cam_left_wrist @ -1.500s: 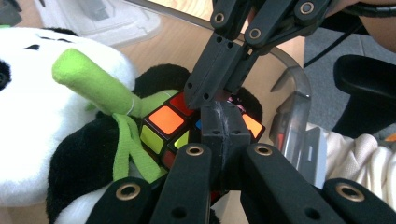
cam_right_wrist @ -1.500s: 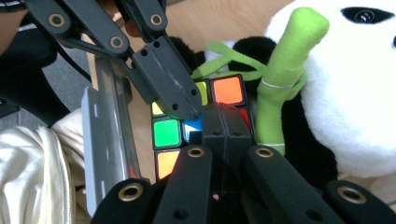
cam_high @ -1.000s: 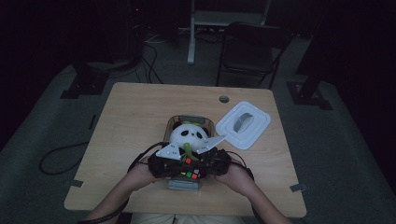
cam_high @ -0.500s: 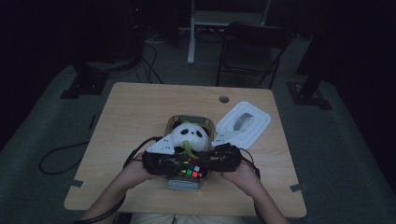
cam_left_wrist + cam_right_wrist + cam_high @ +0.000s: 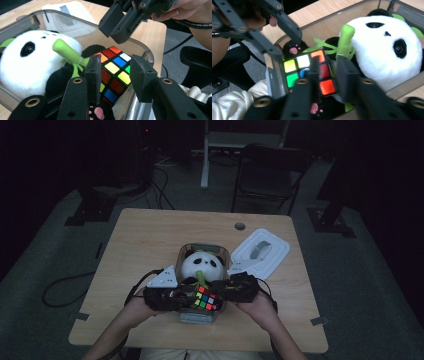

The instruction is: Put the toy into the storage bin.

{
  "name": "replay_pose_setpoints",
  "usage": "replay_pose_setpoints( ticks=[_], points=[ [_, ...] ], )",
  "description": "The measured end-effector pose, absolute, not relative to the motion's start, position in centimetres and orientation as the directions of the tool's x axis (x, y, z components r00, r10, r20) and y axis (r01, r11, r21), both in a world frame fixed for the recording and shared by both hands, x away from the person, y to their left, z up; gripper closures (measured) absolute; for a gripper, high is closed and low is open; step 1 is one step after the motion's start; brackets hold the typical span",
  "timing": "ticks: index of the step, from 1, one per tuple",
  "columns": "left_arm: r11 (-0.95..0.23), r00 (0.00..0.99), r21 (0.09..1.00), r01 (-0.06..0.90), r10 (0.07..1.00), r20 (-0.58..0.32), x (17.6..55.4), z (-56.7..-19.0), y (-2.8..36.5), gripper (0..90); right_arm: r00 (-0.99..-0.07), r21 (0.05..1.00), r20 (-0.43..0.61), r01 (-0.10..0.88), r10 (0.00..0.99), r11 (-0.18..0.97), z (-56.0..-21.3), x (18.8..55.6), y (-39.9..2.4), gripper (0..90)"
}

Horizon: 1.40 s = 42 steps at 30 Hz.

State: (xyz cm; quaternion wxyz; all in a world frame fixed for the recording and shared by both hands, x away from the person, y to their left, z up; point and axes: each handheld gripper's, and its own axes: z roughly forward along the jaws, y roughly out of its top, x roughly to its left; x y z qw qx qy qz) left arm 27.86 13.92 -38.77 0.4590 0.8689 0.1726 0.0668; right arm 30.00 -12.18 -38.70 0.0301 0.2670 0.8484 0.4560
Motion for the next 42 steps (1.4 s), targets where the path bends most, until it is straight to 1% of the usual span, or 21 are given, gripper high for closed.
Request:
replay_pose_setpoints(
  ticks=[2, 3, 4, 9, 11, 16, 18, 21, 22, 24, 25, 26, 29, 31, 32, 34, 36, 39, 42],
  points=[
    [-0.515, 0.931, 0.820, 0.251, 0.360, -0.058, 27.8, -39.0, 13.9, 69.5, -0.857, 0.790, 0.187, 0.422, 0.480, 0.445, -38.6, 29.9, -12.0, 85.4],
    [-0.522, 0.933, 0.817, 0.246, 0.357, -0.053, 27.7, -39.1, 13.8, 73.3, -0.860, 0.790, 0.182, 0.417, 0.477, 0.450, -38.6, 29.9, -11.9, 89.0],
    [-0.529, 0.931, 0.812, 0.247, 0.362, -0.047, 27.6, -39.2, 13.7, 73.4, -0.865, 0.789, 0.179, 0.411, 0.469, 0.456, -38.6, 29.9, -11.7, 90.0],
    [-0.534, 0.931, 0.809, 0.248, 0.361, -0.047, 27.6, -39.3, 13.6, 73.4, -0.884, 0.774, 0.161, 0.389, 0.440, 0.499, -38.8, 29.5, -10.2, 90.0],
    [-0.530, 0.929, 0.809, 0.254, 0.367, -0.051, 27.8, -39.3, 13.6, 73.4, -0.885, 0.769, 0.144, 0.382, 0.443, 0.513, -38.9, 29.6, -9.6, 90.0],
    [-0.539, 0.921, 0.801, 0.261, 0.387, -0.039, 28.1, -39.5, 13.6, 73.4, -0.894, 0.757, 0.153, 0.380, 0.421, 0.531, -38.8, 30.3, -8.5, 90.0],
    [-0.534, 0.917, 0.799, 0.276, 0.395, -0.053, 28.5, -39.7, 13.8, 73.6, -0.893, 0.746, 0.150, 0.384, 0.425, 0.544, -38.9, 30.5, -8.1, 90.0],
    [-0.543, 0.912, 0.797, 0.266, 0.408, -0.026, 28.6, -40.0, 13.9, 78.2, -0.895, 0.735, 0.143, 0.382, 0.423, 0.561, -39.2, 30.8, -7.8, 90.0],
    [-0.546, 0.911, 0.792, 0.273, 0.412, -0.029, 28.8, -40.1, 13.9, 83.3, -0.894, 0.729, 0.148, 0.387, 0.422, 0.564, -39.2, 31.0, -7.7, 90.0],
    [-0.556, 0.911, 0.787, 0.268, 0.412, -0.019, 29.0, -40.3, 13.9, 84.9, -0.891, 0.726, 0.134, 0.386, 0.434, 0.569, -39.5, 31.2, -7.5, 90.0],
    [-0.566, 0.909, 0.781, 0.264, 0.417, -0.005, 29.0, -40.3, 13.9, 88.6, -0.889, 0.726, 0.139, 0.391, 0.437, 0.566, -39.6, 31.4, -7.5, 90.0],
    [-0.573, 0.907, 0.777, 0.261, 0.420, 0.005, 29.1, -40.4, 13.9, 90.0, -0.886, 0.725, 0.135, 0.393, 0.443, 0.565, -39.7, 31.5, -7.5, 90.0],
    [-0.584, 0.905, 0.769, 0.261, 0.425, 0.016, 29.3, -40.5, 13.8, 90.0, -0.887, 0.718, 0.135, 0.395, 0.442, 0.573, -39.9, 32.0, -7.3, 90.0],
    [-0.594, 0.904, 0.763, 0.256, 0.426, 0.028, 29.4, -40.5, 13.6, 90.0, -0.885, 0.714, 0.112, 0.388, 0.451, 0.583, -40.0, 31.9, -7.0, 90.0],
    [-0.588, 0.906, 0.765, 0.261, 0.424, 0.017, 29.4, -40.5, 13.6, 90.0, -0.888, 0.711, 0.097, 0.378, 0.450, 0.593, -40.0, 31.9, -7.0, 90.0],
    [-0.579, 0.915, 0.773, 0.259, 0.404, -0.005, 29.3, -40.6, 13.4, 90.0, -0.886, 0.713, 0.111, 0.386, 0.450, 0.585, -40.1, 31.9, -7.0, 90.0],
    [-0.599, 0.915, 0.764, 0.239, 0.402, 0.030, 29.0, -40.2, 13.2, 90.0, -0.886, 0.720, 0.126, 0.391, 0.446, 0.573, -40.1, 32.0, -7.1, 90.0],
    [-0.603, 0.920, 0.762, 0.238, 0.392, 0.023, 28.9, -40.3, 12.8, 90.0, -0.882, 0.729, 0.151, 0.404, 0.446, 0.553, -40.3, 32.1, -7.6, 90.0],
    [-0.615, 0.918, 0.753, 0.235, 0.395, 0.036, 28.9, -40.3, 12.4, 90.0, -0.886, 0.721, 0.139, 0.397, 0.443, 0.568, -40.2, 31.9, -7.3, 90.0]
  ],
)
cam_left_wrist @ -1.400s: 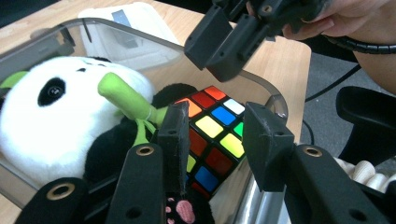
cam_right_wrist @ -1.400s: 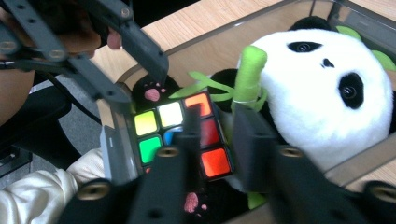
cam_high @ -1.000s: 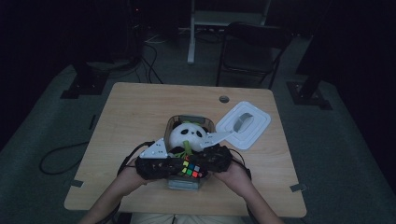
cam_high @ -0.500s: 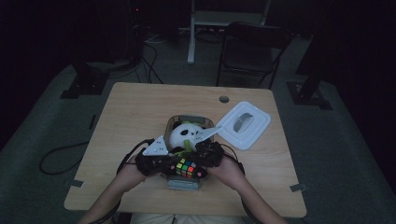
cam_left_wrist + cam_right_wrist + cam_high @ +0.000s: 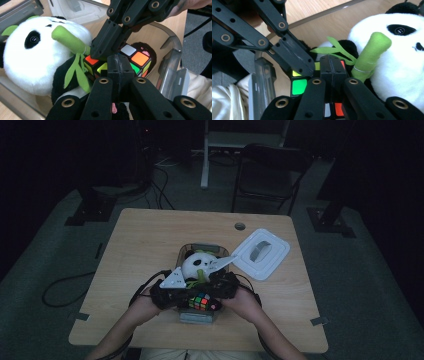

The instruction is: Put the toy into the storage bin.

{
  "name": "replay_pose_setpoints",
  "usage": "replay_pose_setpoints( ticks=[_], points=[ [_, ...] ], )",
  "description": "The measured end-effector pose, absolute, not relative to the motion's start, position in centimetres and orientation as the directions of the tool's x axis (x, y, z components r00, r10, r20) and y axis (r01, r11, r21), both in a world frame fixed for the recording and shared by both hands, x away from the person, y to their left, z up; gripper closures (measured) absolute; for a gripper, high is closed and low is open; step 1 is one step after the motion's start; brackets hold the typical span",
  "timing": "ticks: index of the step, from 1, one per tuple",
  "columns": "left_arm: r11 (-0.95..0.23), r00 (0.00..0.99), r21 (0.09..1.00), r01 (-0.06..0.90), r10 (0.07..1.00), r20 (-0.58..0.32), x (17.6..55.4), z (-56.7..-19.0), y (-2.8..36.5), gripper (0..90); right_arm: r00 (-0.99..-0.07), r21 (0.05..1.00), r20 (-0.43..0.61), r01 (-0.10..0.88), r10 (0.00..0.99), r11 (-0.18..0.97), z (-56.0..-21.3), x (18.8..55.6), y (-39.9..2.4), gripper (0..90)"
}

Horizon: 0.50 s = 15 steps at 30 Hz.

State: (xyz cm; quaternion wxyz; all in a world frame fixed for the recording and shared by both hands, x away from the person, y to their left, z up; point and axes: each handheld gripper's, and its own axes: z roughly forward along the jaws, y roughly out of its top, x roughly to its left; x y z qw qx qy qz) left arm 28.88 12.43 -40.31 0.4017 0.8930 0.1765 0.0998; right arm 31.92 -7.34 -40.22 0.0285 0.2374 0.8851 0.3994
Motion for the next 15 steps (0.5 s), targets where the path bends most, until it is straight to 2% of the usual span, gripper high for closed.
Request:
replay_pose_setpoints(
  ticks=[5, 10, 15],
  points=[
    [-0.625, 0.918, 0.745, 0.235, 0.394, 0.040, 29.0, -40.7, 12.5, 90.0, -0.887, 0.708, 0.139, 0.400, 0.441, 0.582, -40.5, 32.2, -7.1, 90.0],
    [-0.684, 0.920, 0.699, 0.208, 0.381, 0.099, 29.1, -40.6, 12.0, 90.0, -0.893, 0.684, 0.100, 0.382, 0.439, 0.621, -40.5, 32.1, -6.5, 90.0],
    [-0.684, 0.920, 0.697, 0.216, 0.382, 0.089, 29.3, -40.6, 12.0, 90.0, -0.895, 0.677, 0.090, 0.376, 0.436, 0.632, -40.5, 32.3, -6.3, 90.0]
  ],
)
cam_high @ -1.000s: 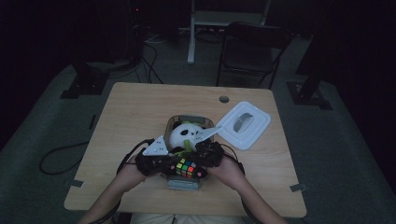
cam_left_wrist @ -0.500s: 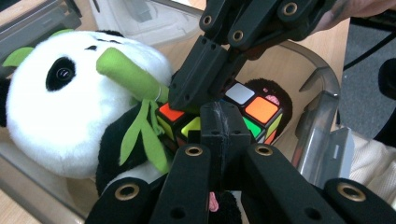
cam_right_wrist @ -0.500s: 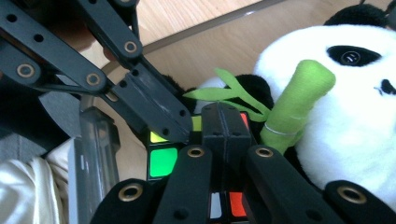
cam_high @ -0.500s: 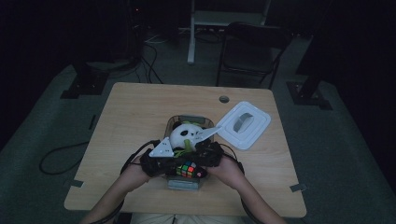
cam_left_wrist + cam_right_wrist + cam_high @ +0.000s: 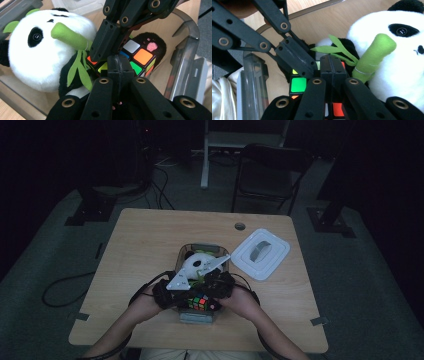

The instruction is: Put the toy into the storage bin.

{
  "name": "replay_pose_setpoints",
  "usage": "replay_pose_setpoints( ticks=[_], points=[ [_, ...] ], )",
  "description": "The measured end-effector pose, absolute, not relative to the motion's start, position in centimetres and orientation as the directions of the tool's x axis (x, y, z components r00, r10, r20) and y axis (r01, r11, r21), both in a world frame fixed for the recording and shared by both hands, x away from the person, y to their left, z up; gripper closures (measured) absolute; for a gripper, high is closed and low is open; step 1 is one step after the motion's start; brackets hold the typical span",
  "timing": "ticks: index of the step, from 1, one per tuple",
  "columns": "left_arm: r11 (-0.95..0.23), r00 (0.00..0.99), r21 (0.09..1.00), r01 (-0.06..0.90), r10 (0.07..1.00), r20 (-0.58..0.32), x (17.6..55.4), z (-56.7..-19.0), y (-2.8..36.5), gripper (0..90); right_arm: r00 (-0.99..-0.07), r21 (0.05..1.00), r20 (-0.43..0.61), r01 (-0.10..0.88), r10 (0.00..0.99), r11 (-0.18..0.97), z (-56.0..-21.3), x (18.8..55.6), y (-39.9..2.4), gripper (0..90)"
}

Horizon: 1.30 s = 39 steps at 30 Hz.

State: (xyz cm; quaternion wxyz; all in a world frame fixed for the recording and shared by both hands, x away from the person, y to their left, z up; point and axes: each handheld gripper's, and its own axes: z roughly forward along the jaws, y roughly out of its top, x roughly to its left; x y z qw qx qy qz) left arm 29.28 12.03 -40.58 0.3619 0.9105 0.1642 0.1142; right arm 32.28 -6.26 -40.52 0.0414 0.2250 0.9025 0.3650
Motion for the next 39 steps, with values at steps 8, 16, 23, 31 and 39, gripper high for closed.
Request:
replay_pose_setpoints(
  ticks=[8, 16, 23, 31, 39],
  points=[
    [-0.581, 0.927, 0.780, 0.233, 0.375, 0.002, 29.0, -39.7, 13.1, 90.0, -0.880, 0.736, 0.231, 0.437, 0.416, 0.517, -40.1, 32.5, -8.2, 90.0],
    [-0.534, 0.929, 0.811, 0.242, 0.369, -0.034, 29.1, -38.5, 13.3, 70.2, -0.849, 0.777, 0.238, 0.458, 0.471, 0.433, -38.9, 32.3, -10.6, 60.1],
    [-0.492, 0.910, 0.824, 0.281, 0.408, -0.066, 29.7, -38.2, 14.4, 58.2, -0.818, 0.798, 0.278, 0.489, 0.503, 0.354, -38.4, 32.8, -11.9, 38.2],
    [-0.477, 0.896, 0.822, 0.312, 0.435, -0.088, 30.1, -38.6, 15.7, 46.6, -0.781, 0.805, 0.288, 0.510, 0.554, 0.302, -38.3, 33.3, -13.6, 26.2],
    [-0.447, 0.870, 0.830, 0.333, 0.486, -0.088, 30.5, -38.8, 17.2, 28.1, -0.751, 0.814, 0.266, 0.511, 0.604, 0.276, -38.6, 33.4, -15.3, 16.1]
  ],
)
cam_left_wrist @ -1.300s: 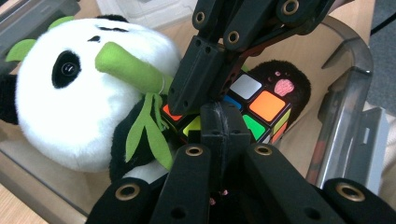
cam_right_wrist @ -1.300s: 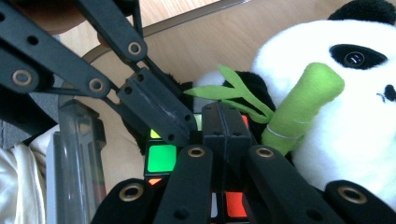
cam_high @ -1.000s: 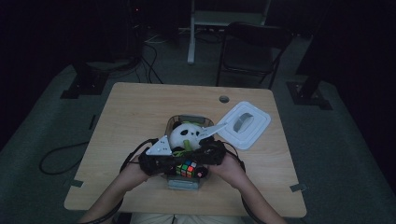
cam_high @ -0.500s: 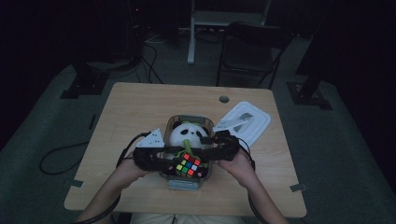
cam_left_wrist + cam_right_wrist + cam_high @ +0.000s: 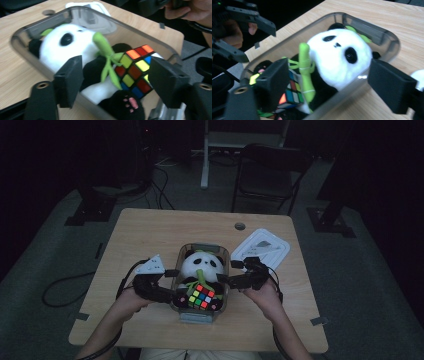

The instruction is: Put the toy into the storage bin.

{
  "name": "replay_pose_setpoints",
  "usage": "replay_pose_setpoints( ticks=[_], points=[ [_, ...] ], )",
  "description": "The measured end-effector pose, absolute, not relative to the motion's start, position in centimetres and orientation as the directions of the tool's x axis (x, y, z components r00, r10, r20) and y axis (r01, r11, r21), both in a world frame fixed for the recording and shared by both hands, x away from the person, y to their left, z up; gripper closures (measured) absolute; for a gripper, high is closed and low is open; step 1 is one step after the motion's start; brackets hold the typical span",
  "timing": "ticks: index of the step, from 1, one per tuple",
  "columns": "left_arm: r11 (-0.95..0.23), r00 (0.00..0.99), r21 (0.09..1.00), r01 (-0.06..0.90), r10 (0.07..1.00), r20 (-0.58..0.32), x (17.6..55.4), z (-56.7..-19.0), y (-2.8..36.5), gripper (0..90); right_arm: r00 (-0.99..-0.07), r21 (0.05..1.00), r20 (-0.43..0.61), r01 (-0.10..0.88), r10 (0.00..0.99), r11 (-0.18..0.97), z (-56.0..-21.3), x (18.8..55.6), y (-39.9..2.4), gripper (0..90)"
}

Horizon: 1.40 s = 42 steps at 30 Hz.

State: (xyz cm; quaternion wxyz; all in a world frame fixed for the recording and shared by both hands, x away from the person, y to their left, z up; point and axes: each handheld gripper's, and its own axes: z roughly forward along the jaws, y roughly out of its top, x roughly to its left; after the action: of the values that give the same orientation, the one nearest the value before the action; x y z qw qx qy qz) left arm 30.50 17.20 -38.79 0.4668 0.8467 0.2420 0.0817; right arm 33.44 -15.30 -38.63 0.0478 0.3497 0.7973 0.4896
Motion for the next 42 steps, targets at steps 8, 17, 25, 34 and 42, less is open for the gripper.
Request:
replay_pose_setpoints(
  ticks=[8, 17, 25, 34, 42],
  points=[
    [-0.455, 0.847, 0.821, 0.344, 0.528, -0.062, 30.7, -39.5, 18.6, 18.2, -0.700, 0.810, 0.260, 0.533, 0.665, 0.244, -39.6, 34.0, -17.4, 13.1],
    [-0.440, 0.809, 0.818, 0.371, 0.586, -0.052, 30.8, -39.9, 20.0, 2.1, -0.611, 0.802, 0.210, 0.554, 0.763, 0.223, -40.8, 35.0, -19.9, 14.1],
    [-0.419, 0.788, 0.824, 0.382, 0.614, -0.053, 31.2, -41.3, 21.2, 2.0, -0.476, 0.784, 0.217, 0.605, 0.852, 0.138, -43.1, 36.9, -22.5, 18.4],
    [-0.405, 0.774, 0.843, 0.354, 0.633, -0.021, 31.9, -44.1, 22.4, 2.1, -0.300, 0.772, 0.171, 0.633, 0.939, 0.062, -46.6, 40.2, -23.4, 25.1],
    [-0.402, 0.766, 0.834, 0.376, 0.642, -0.036, 32.2, -45.8, 22.4, 2.1, -0.177, 0.773, 0.129, 0.635, 0.976, 0.013, -48.1, 43.7, -22.5, 32.2]
  ],
)
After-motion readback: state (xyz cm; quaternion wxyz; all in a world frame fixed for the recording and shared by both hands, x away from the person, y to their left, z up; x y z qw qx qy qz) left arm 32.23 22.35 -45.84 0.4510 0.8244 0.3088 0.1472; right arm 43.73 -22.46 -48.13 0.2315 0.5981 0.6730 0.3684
